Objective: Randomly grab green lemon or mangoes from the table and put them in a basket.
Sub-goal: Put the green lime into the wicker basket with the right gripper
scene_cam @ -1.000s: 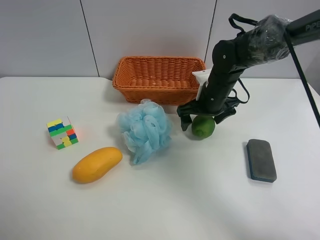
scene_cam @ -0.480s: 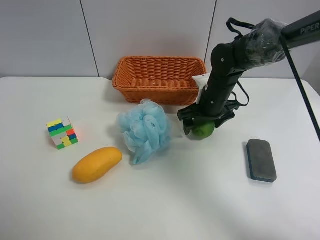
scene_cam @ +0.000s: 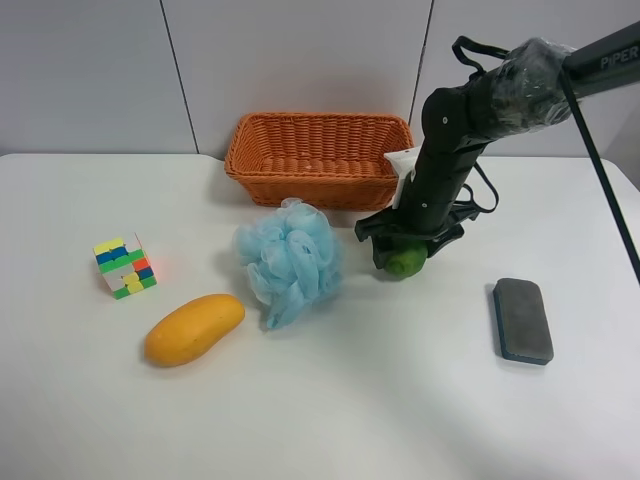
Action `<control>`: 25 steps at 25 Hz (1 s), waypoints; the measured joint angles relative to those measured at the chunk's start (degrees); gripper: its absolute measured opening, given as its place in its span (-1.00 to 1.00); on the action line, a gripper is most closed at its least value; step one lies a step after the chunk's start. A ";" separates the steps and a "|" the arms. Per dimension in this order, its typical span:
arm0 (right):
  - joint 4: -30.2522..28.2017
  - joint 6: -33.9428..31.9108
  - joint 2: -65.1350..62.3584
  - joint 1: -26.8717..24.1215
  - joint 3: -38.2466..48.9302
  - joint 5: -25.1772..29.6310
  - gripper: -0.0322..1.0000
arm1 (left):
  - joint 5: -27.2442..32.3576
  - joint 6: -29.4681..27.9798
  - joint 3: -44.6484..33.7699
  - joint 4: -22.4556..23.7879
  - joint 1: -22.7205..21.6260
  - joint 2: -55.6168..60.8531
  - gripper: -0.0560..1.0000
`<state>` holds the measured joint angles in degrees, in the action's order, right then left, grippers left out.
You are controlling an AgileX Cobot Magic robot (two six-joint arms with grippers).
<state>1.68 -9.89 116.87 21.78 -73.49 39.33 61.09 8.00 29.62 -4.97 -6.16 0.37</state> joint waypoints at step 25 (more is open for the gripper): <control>0.05 0.00 -19.37 0.00 -4.15 23.54 0.45 | 0.00 0.00 0.00 0.00 0.00 0.00 0.99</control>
<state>1.73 -9.89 97.50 21.78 -77.64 62.88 61.09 8.00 29.62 -4.97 -6.16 0.37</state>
